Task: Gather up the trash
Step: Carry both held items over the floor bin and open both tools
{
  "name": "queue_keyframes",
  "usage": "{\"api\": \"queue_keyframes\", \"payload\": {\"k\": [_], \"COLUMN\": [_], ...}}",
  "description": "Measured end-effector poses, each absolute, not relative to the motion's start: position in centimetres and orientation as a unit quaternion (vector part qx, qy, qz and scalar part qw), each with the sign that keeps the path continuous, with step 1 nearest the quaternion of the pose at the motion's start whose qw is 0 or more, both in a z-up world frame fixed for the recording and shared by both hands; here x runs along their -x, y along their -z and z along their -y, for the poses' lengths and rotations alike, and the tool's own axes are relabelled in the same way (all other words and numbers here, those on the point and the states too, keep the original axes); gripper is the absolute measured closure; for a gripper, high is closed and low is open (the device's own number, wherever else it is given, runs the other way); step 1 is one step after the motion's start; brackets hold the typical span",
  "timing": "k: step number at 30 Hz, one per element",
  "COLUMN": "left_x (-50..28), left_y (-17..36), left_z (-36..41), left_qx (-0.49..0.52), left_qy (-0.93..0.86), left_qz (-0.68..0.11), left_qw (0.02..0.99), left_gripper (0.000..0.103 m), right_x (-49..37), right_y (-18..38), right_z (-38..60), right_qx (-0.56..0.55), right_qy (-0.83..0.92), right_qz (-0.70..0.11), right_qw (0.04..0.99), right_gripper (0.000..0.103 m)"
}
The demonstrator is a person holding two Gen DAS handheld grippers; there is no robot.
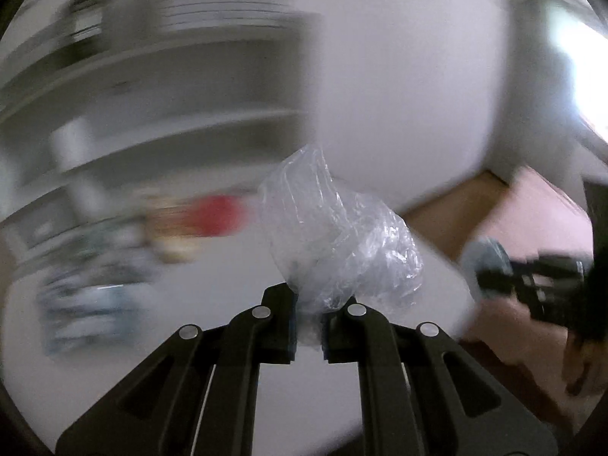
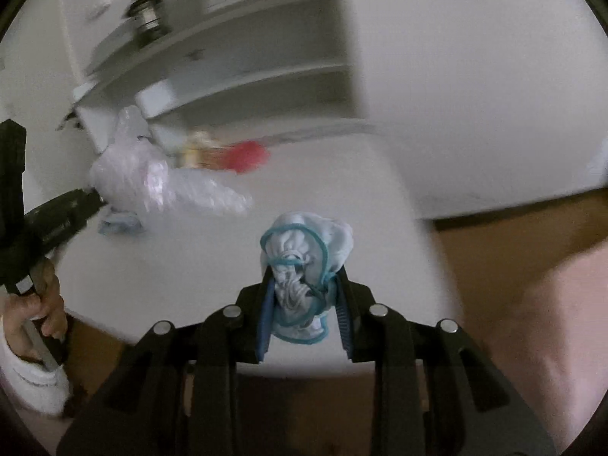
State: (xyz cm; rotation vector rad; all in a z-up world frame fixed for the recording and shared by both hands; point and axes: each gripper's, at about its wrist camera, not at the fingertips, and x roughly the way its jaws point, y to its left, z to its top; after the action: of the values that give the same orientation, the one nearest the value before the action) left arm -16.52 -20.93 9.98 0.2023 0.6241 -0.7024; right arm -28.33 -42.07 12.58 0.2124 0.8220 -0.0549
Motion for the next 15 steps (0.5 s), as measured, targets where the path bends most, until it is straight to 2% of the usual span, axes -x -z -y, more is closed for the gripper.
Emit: {"api": "queue_keyframes", "payload": {"k": [3, 6, 11, 15], "left_x": [22.4, 27.6, 32.4, 32.8], "left_y": [-7.6, -3.2, 10.3, 21.5], "left_z": [29.1, 36.2, 45.6, 49.6], "left_qx": [-0.147, -0.195, -0.29, -0.358], "left_qy": [0.431, 0.498, 0.509, 0.472], "left_qz": [-0.311, -0.346, -0.454, -0.529], "left_qw": [0.834, 0.77, 0.672, 0.608], "left_gripper": [0.095, 0.095, 0.095, 0.095], "right_x": [34.8, 40.5, 46.3, 48.5], "right_y": [-10.3, -4.9, 9.3, 21.2], "right_z": [48.6, 54.2, 59.5, 61.2], "right_qx": [-0.137, -0.189, -0.31, -0.407], "right_qy": [0.085, 0.136, 0.161, 0.164], "right_qz": [-0.425, -0.471, -0.561, -0.61], "right_qw": [0.891, 0.851, 0.751, 0.659], "right_gripper": [0.074, 0.074, 0.074, 0.074]}}
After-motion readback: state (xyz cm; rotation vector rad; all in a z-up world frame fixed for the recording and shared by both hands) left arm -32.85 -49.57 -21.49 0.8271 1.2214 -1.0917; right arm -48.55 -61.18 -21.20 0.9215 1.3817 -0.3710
